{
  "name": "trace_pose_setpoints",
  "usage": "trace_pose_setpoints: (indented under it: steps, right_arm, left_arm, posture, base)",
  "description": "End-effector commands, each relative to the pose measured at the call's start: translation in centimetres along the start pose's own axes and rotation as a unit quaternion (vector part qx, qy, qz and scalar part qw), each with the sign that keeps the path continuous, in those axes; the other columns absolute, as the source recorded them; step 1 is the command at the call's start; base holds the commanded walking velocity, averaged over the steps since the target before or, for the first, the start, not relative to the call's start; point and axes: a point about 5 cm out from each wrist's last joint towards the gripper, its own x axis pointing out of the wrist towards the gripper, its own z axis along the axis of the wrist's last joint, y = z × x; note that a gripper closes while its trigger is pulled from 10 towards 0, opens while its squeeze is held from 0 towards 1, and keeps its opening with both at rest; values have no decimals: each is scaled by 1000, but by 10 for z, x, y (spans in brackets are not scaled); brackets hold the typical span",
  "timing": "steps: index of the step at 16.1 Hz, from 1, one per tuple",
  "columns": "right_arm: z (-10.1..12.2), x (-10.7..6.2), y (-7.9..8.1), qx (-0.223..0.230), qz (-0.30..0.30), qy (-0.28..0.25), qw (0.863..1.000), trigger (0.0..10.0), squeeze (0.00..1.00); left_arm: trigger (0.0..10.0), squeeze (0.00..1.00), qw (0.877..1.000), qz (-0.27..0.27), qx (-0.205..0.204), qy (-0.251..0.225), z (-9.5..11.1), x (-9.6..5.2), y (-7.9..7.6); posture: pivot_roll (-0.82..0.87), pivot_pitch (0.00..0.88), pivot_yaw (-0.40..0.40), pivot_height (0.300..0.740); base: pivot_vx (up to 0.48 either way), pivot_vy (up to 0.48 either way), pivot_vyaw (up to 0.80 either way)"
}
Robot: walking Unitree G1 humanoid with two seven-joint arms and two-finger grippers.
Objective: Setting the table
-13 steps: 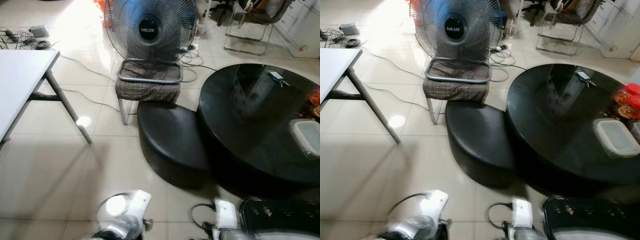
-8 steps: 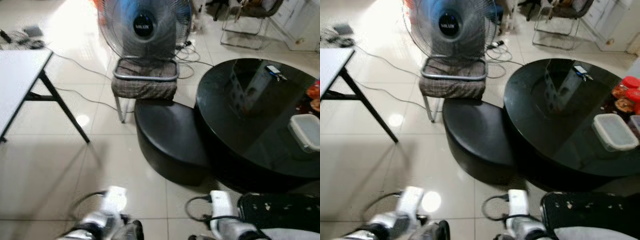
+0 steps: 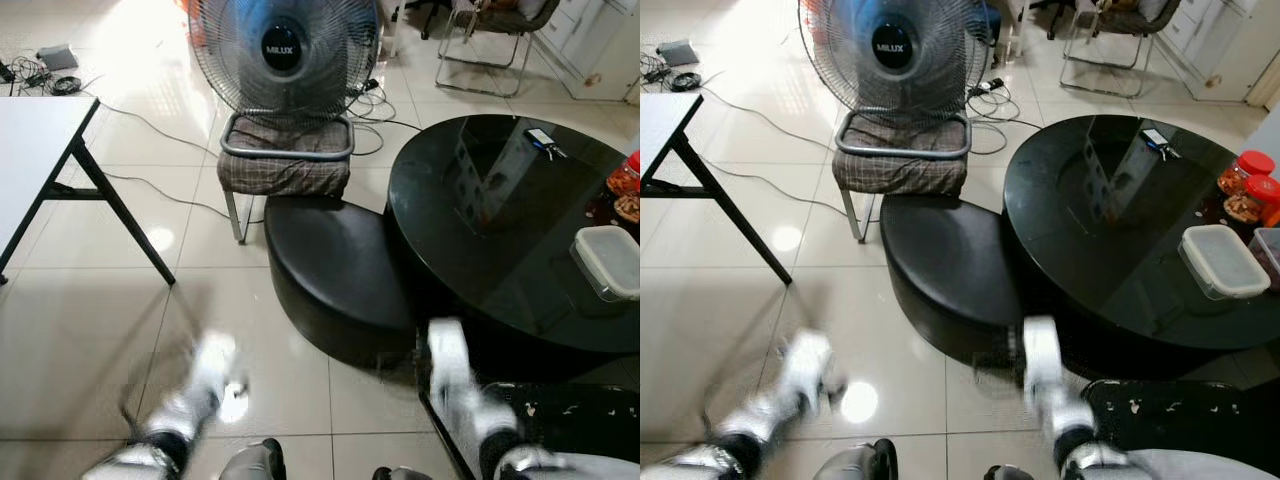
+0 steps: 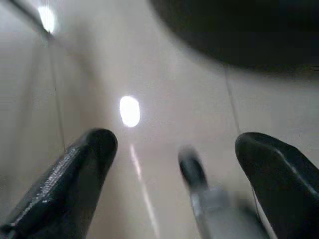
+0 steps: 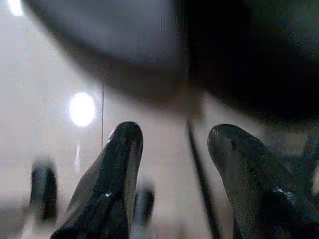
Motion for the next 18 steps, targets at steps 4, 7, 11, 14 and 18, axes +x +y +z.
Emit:
trace_pose_setpoints:
  steps: [4,7,11,14,18]
  right_arm:
    - [103,-42,10,-30,23,-272,962,10000,1000]
    - [135,-68,11,-26,36,-340,939,10000,1000]
    - [178,-135,-5,-51,-50,-450,890,10000,0]
    - [167,-134,-3,18,12,-423,906,10000,0]
    - [166,-135,30,32,120,-404,906,10000,0]
  left_arm:
    - [10000,1000,961,12,59,-271,123,-35,18]
    - [10000,1000,944,26,26,-329,146,-61,24]
    - [10000,0,884,13,-63,-463,188,-131,9]
    - [10000,0,896,-28,-59,-439,189,-130,-9]
    - [10000,0,927,-15,-39,-373,156,-127,-14]
  posture:
    - [44,77,11,740]
    - [44,63,27,740]
    - [11,18,47,740]
    - [33,27,25,740]
    - [49,20,-7,740]
  base:
    - [0,0,0]
    - [0,0,0]
    - [0,0,0]
    - [0,0,533]
    - [0,0,800]
